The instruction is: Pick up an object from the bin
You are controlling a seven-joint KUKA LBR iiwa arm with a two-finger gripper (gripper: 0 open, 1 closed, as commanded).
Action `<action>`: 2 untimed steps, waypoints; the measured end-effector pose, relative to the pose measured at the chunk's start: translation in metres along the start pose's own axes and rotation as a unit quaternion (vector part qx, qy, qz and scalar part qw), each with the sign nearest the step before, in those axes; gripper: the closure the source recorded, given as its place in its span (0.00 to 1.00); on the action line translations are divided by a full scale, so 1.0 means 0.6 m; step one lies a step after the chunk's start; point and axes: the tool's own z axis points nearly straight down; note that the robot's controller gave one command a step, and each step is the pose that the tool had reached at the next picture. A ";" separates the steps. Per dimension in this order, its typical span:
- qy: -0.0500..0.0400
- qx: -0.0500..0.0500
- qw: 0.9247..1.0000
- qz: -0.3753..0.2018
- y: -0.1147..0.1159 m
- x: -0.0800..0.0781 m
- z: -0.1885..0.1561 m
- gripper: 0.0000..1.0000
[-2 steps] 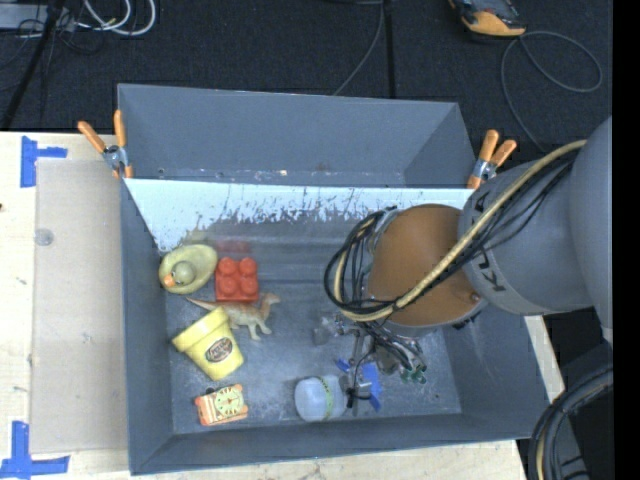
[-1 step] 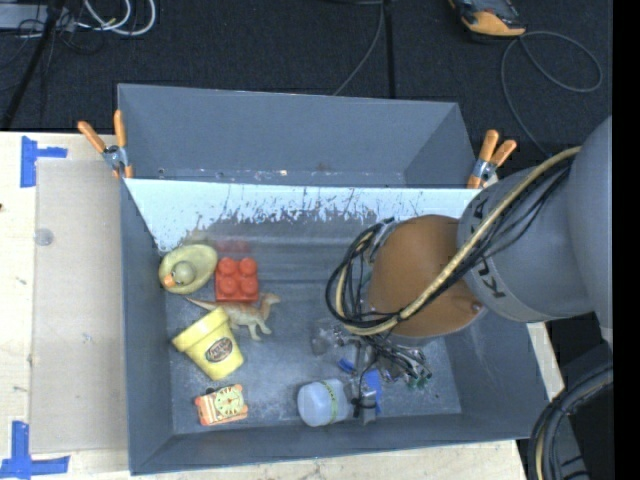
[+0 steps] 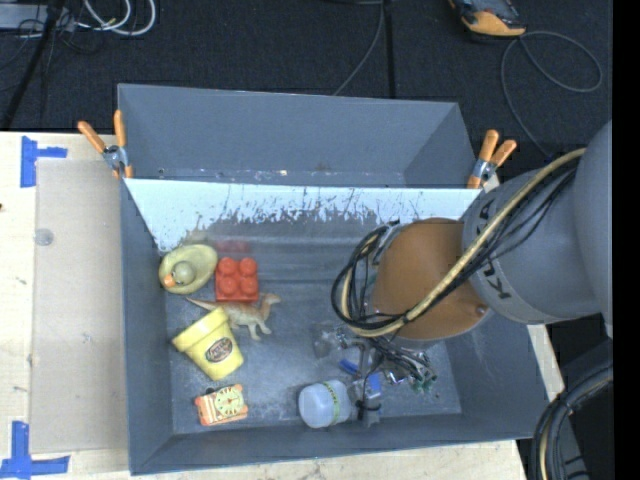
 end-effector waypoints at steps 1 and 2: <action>-0.001 0.001 1.000 0.017 0.009 0.012 0.007 0.00; 0.000 0.000 0.993 -0.120 0.058 0.011 0.007 1.00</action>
Offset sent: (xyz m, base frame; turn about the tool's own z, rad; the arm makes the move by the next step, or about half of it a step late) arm -0.0166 0.0310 -0.0035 -0.2428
